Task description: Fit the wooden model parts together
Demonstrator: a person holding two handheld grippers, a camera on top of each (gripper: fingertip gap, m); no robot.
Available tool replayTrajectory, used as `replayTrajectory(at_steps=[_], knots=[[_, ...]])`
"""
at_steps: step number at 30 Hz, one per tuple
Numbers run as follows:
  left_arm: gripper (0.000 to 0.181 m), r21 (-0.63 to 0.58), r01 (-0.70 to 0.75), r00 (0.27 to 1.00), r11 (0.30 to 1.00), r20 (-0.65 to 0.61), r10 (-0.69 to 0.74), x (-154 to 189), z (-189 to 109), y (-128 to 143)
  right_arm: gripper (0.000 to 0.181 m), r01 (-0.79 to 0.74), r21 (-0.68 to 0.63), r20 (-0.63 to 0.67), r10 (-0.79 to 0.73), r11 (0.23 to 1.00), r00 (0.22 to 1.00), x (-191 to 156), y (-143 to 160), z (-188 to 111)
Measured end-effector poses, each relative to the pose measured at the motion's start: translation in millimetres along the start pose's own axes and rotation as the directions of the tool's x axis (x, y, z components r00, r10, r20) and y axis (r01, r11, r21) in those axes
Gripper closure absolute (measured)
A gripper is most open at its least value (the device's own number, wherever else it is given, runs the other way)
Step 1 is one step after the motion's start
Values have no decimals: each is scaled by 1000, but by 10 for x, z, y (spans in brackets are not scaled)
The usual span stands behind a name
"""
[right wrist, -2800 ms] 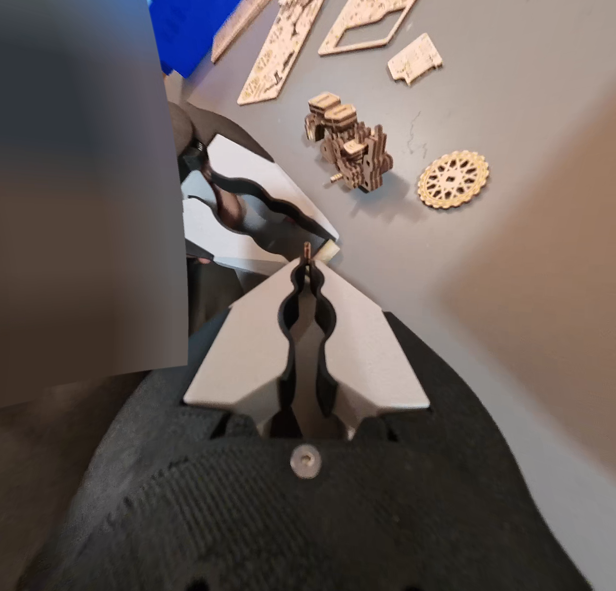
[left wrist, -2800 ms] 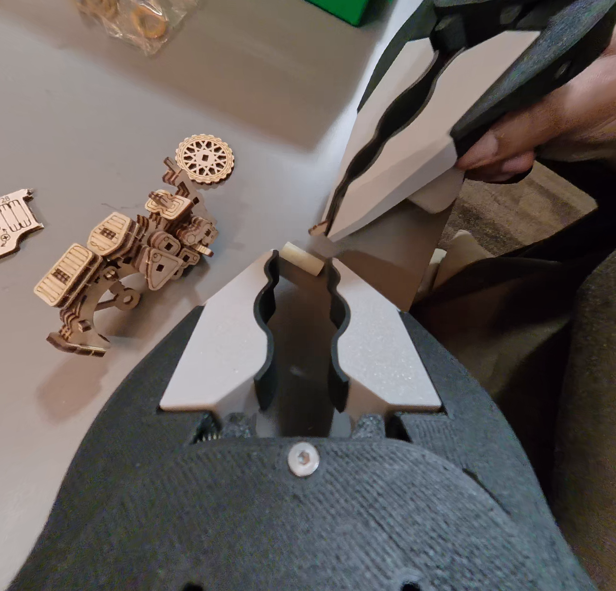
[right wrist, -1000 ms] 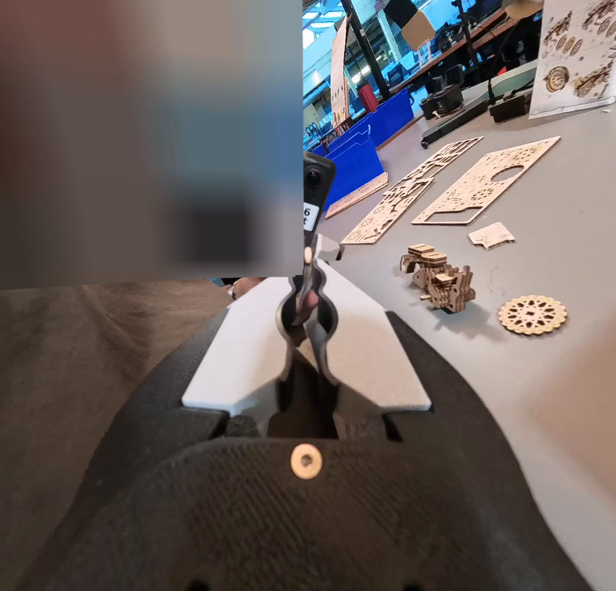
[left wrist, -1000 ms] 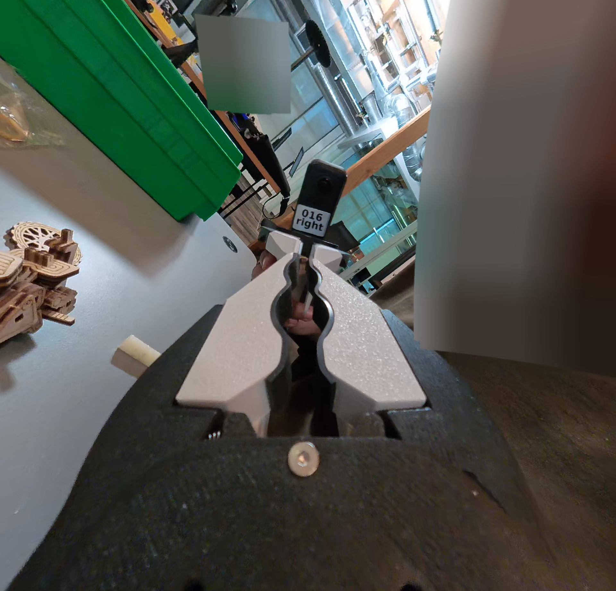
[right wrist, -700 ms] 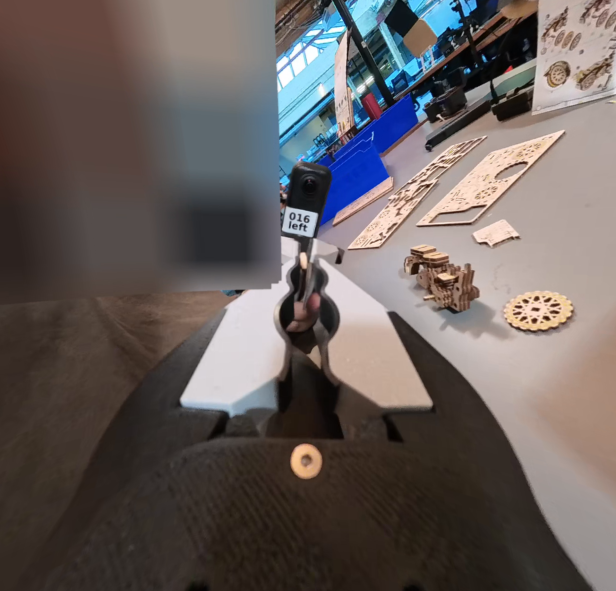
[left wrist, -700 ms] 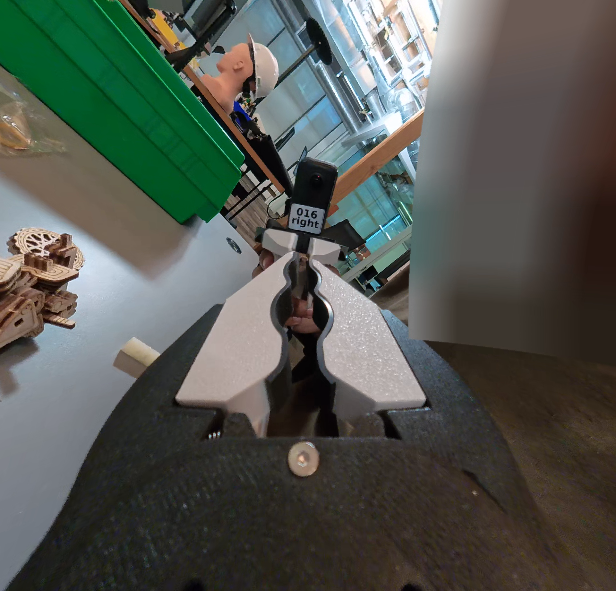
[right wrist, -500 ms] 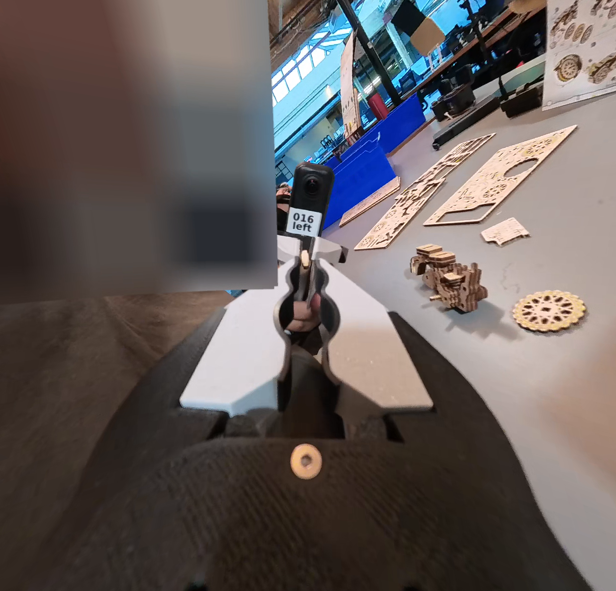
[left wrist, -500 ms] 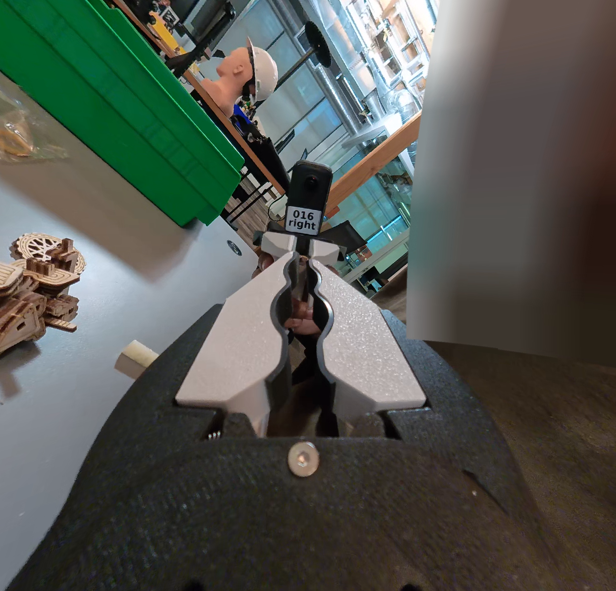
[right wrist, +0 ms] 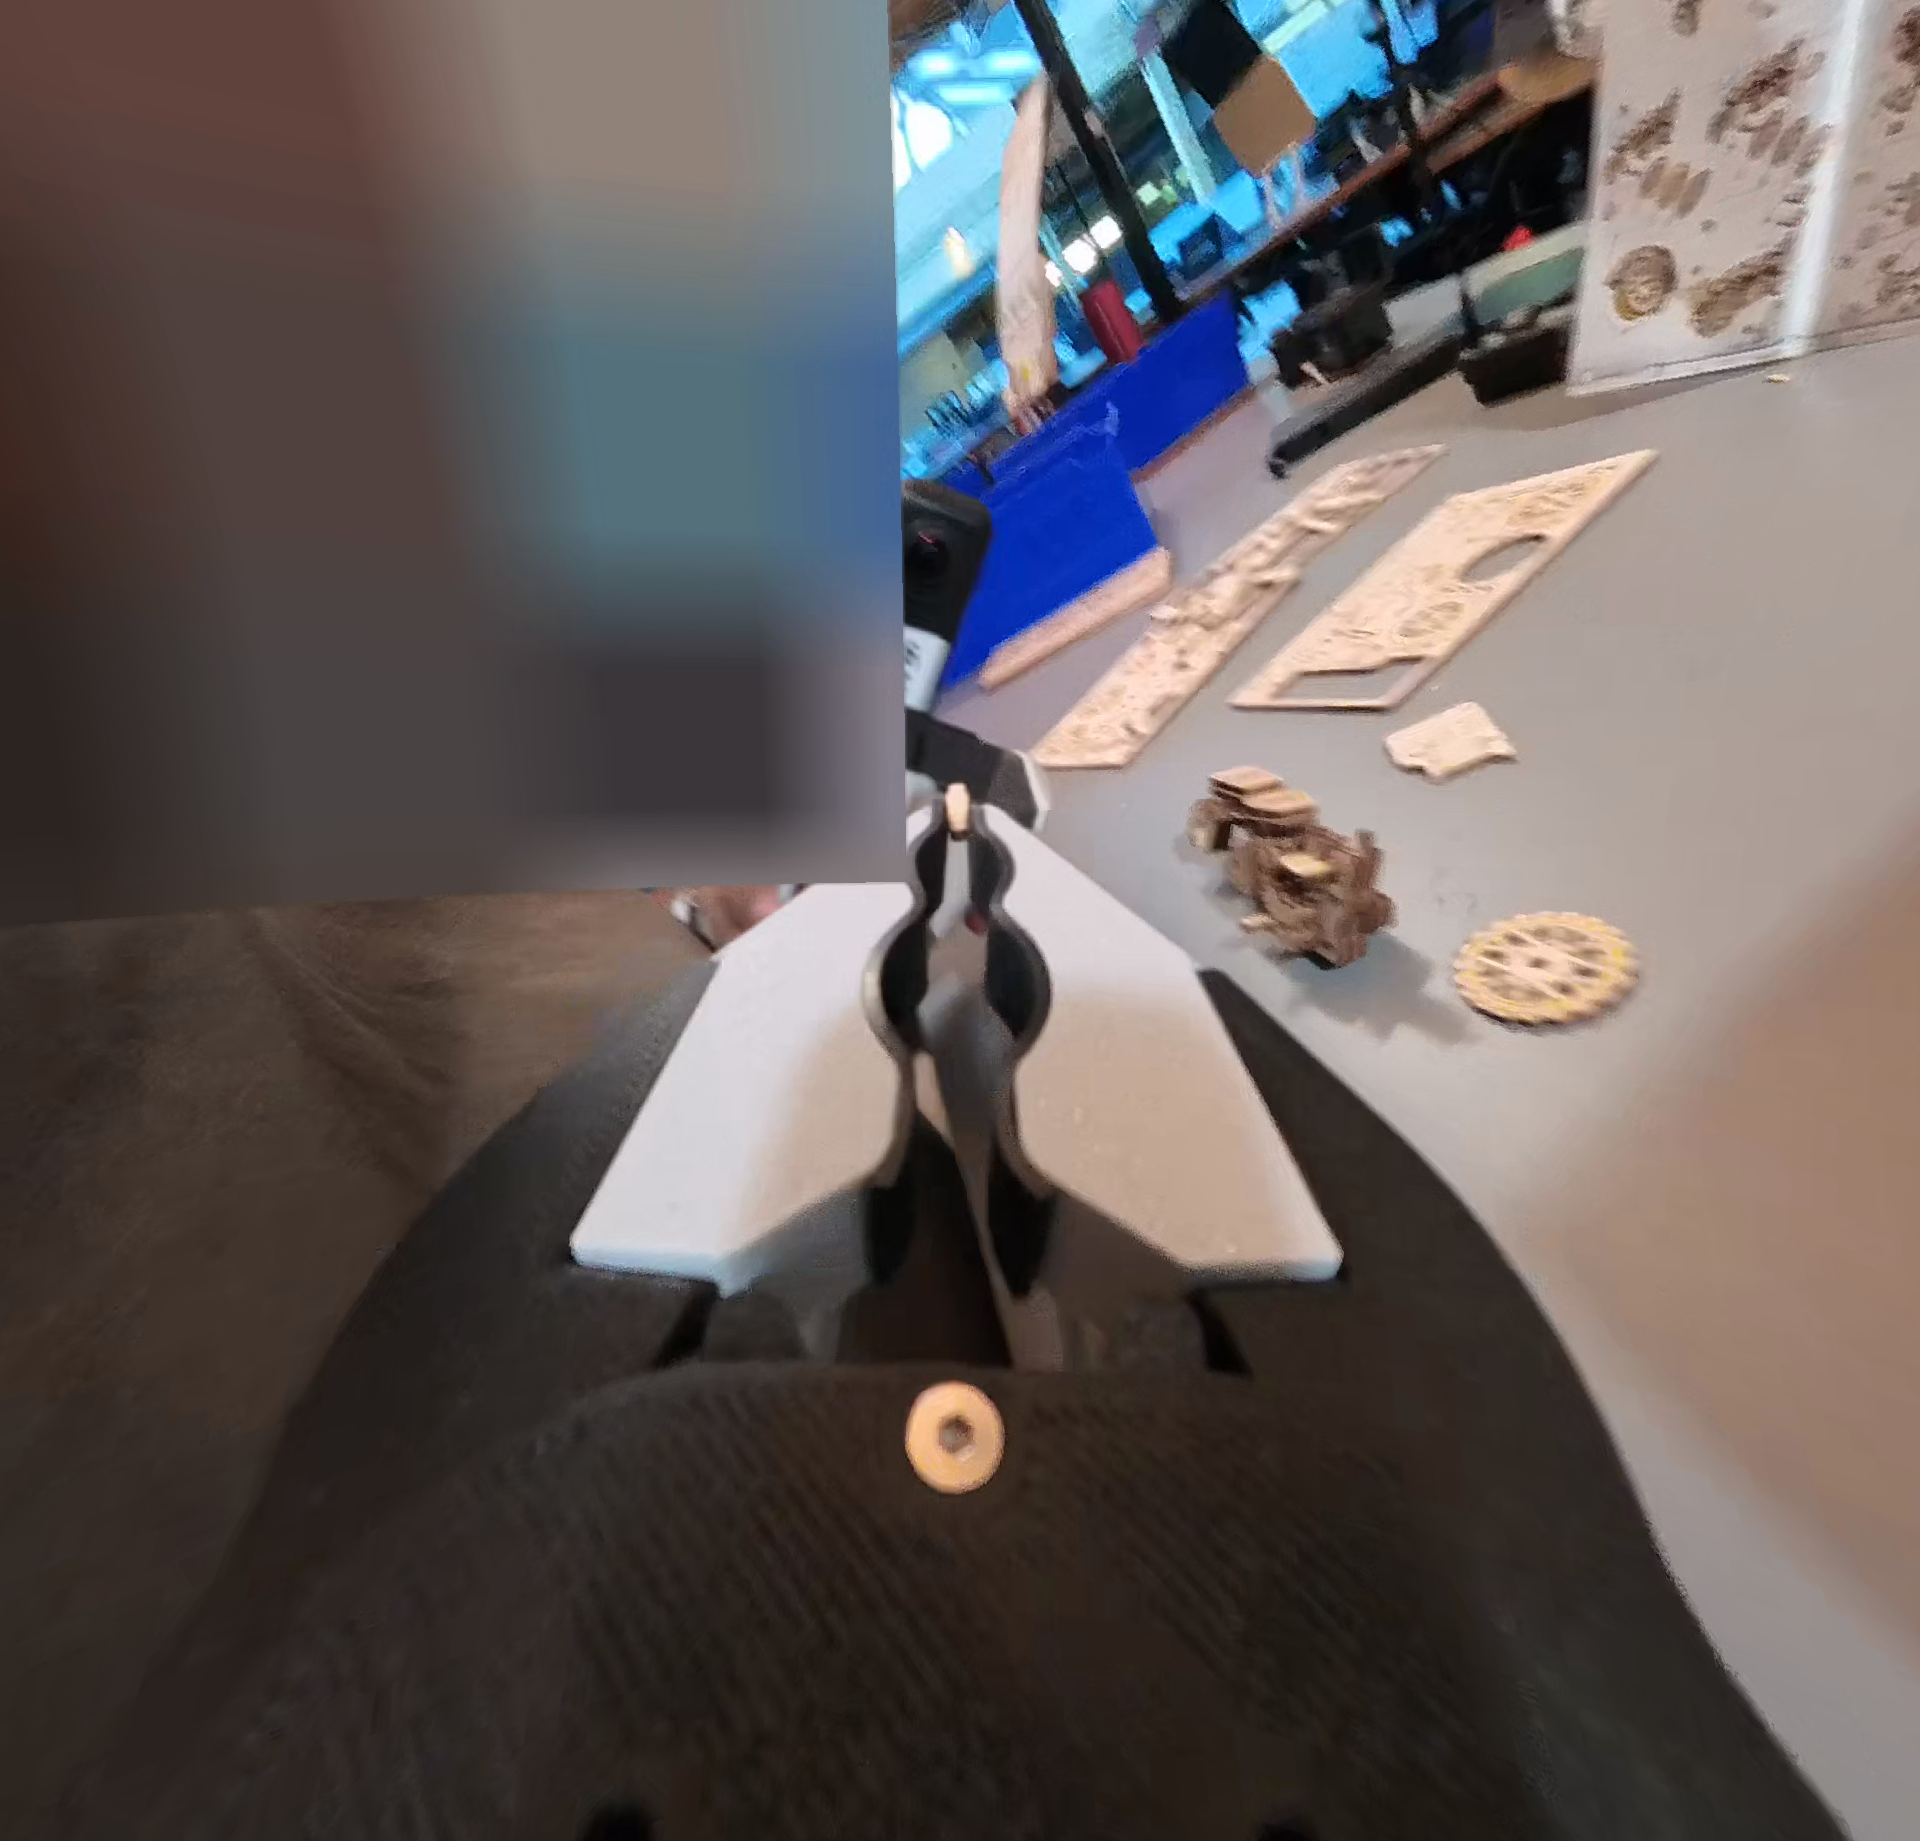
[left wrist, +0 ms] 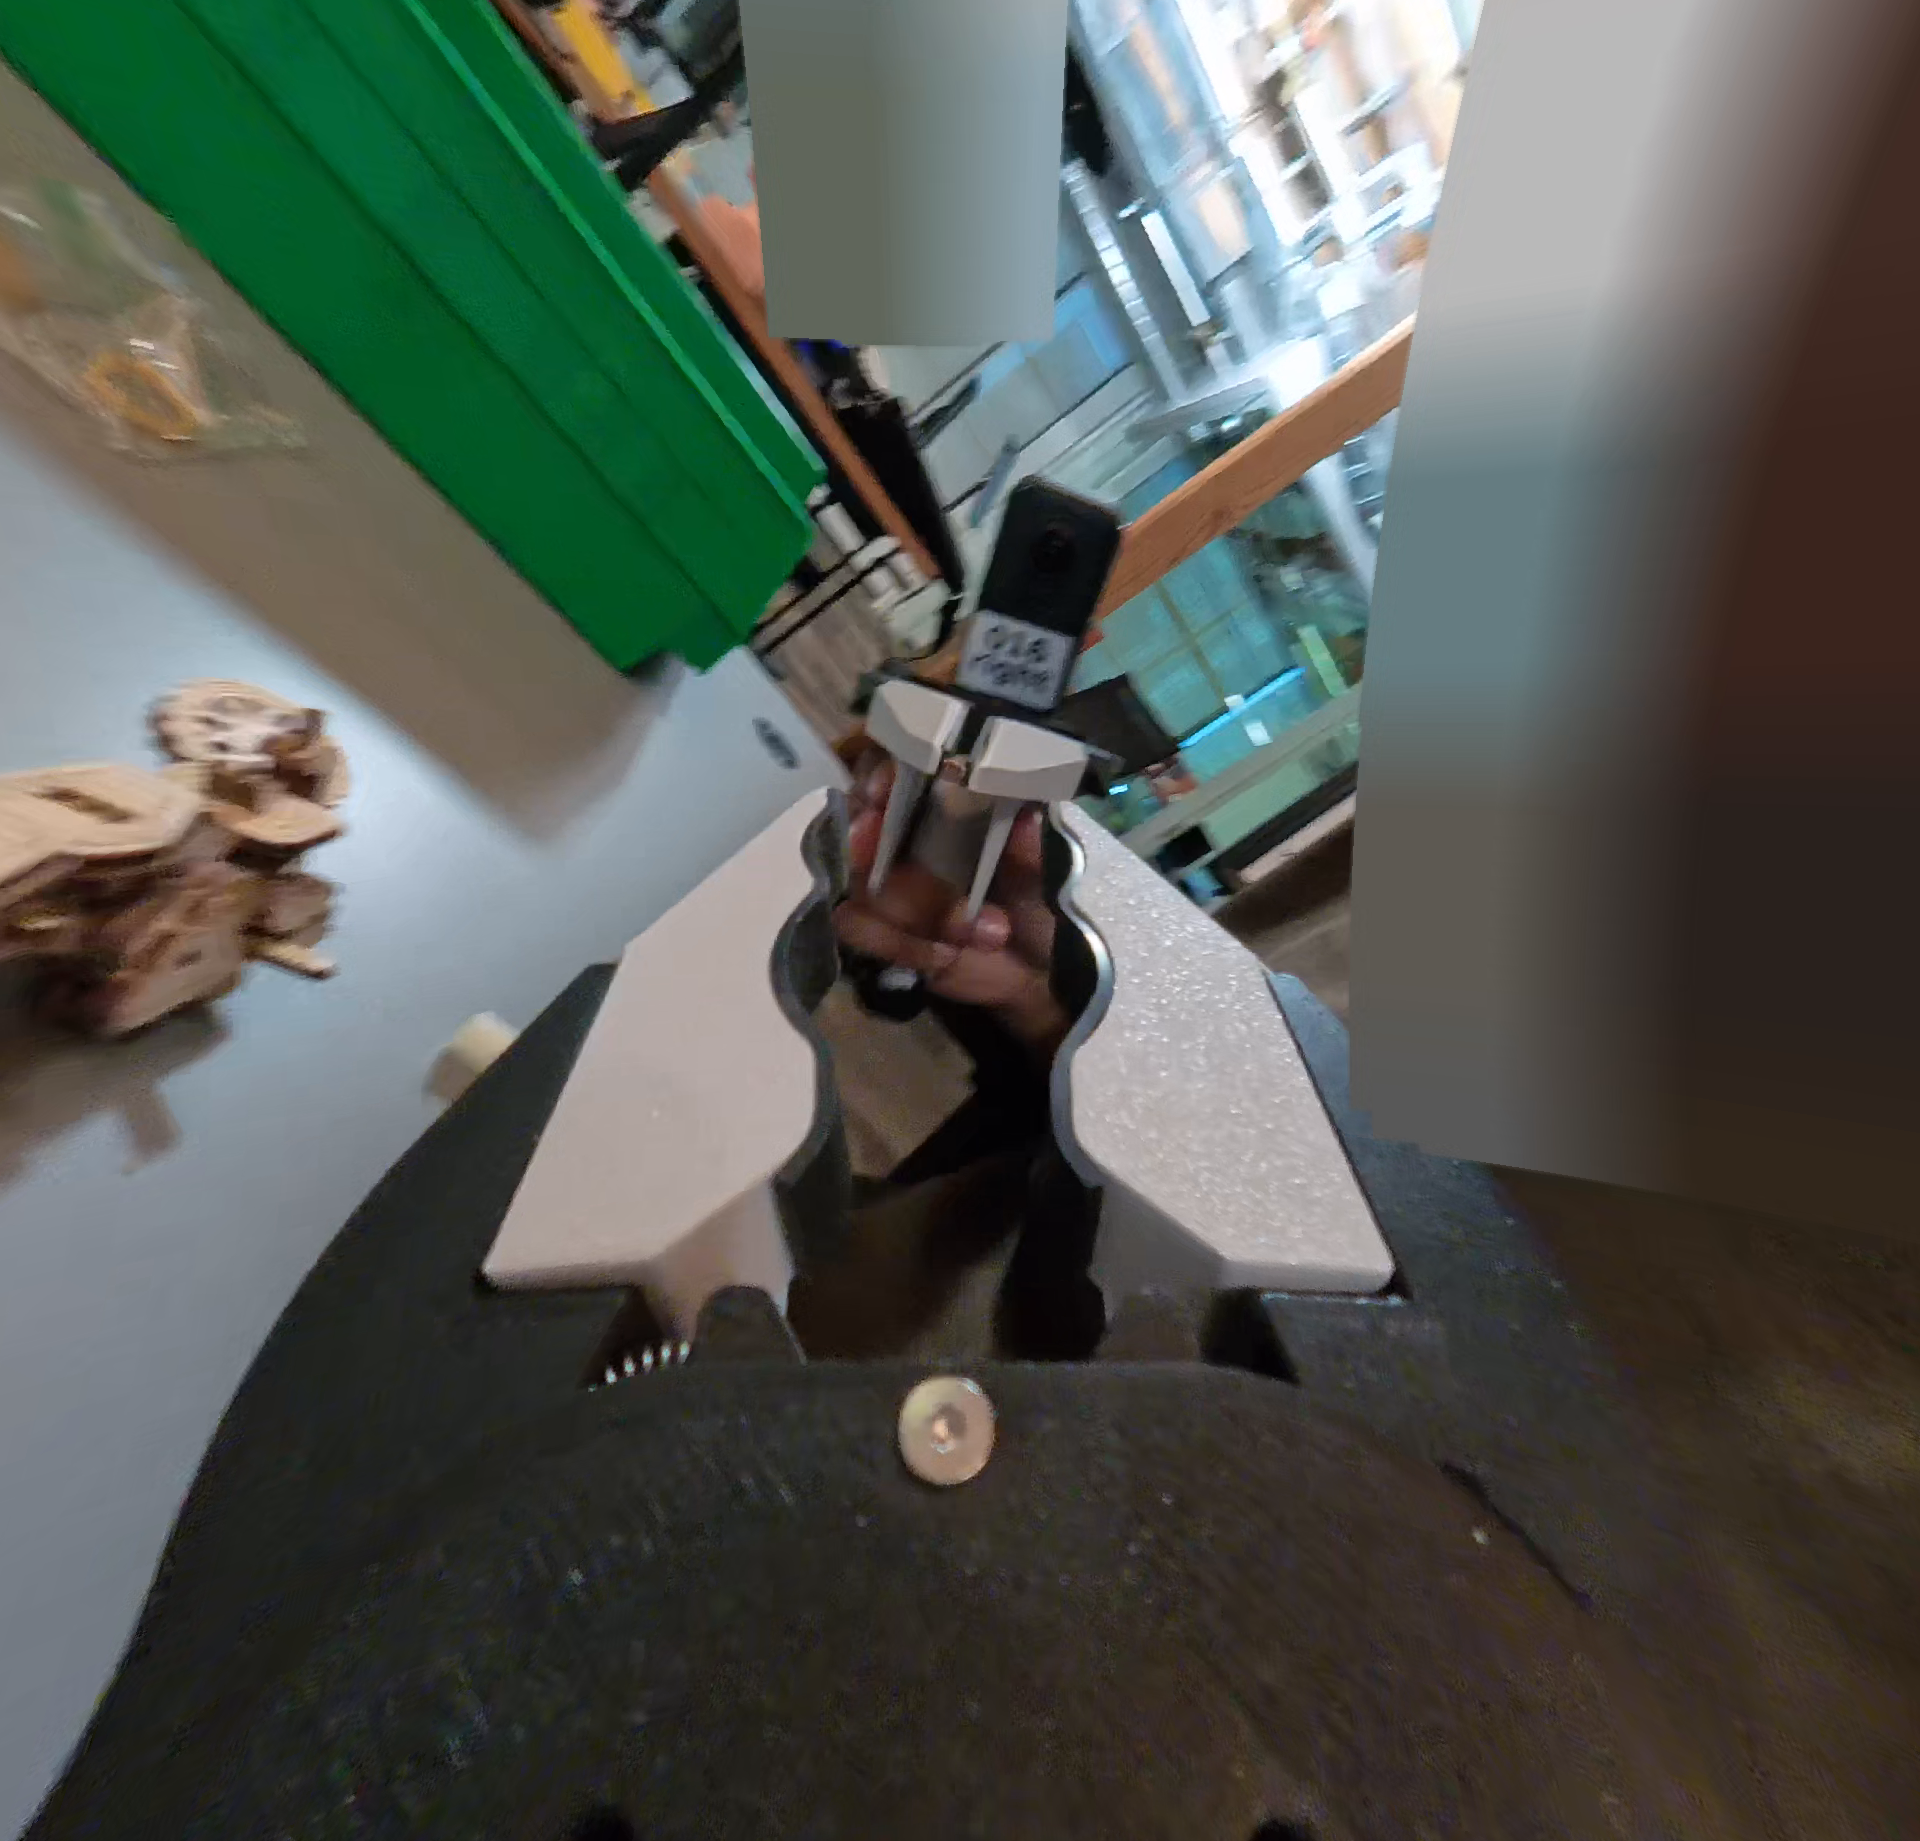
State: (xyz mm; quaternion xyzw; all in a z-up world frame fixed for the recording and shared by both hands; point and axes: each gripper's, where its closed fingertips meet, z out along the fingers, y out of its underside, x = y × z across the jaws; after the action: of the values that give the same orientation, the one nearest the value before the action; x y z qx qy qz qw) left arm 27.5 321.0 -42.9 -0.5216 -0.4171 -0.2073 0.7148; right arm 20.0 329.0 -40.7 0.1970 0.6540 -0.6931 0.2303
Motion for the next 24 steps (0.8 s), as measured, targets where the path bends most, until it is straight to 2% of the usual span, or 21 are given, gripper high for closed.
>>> replayTrajectory(at_steps=[1, 3, 5, 7, 10, 13, 16, 18, 24], knots=[[143, -24, -36, 997, 999, 71, 38, -85, -22, -1, 179, 35, -45, -46, -37, 998, 998, 78, 22, -33], [141, -160, -160, 945, 974, 259, 198, -328, -71, 77, 180, 134, -194, -132, -161, 972, 978, 227, 114, -92], [137, -369, -262, 825, 892, 394, 406, -580, -117, 215, 180, 208, -372, -140, -276, 905, 951, 303, 271, -100], [137, -504, -303, 741, 809, 409, 533, -719, -109, 338, 180, 260, -533, -93, -361, 805, 928, 374, 467, -84], [137, -615, -286, 716, 735, 373, 591, -867, -91, 503, 179, 300, -646, 5, -389, 702, 921, 477, 694, -21], [141, -679, -285, 675, 677, 359, 644, -1005, -150, 559, 179, 314, -680, 61, -376, 662, 925, 558, 790, 34], [152, -674, -318, 654, 667, 353, 669, -1025, -161, 555, 179, 329, -711, 76, -397, 622, 915, 647, 839, 7], [157, -675, -316, 659, 666, 349, 666, -1023, -161, 566, 179, 317, -707, 73, -381, 633, 922, 655, 844, -11], [158, -674, -311, 693, 670, 322, 645, -997, -131, 592, 180, 311, -682, 59, -374, 662, 925, 669, 794, -15]])
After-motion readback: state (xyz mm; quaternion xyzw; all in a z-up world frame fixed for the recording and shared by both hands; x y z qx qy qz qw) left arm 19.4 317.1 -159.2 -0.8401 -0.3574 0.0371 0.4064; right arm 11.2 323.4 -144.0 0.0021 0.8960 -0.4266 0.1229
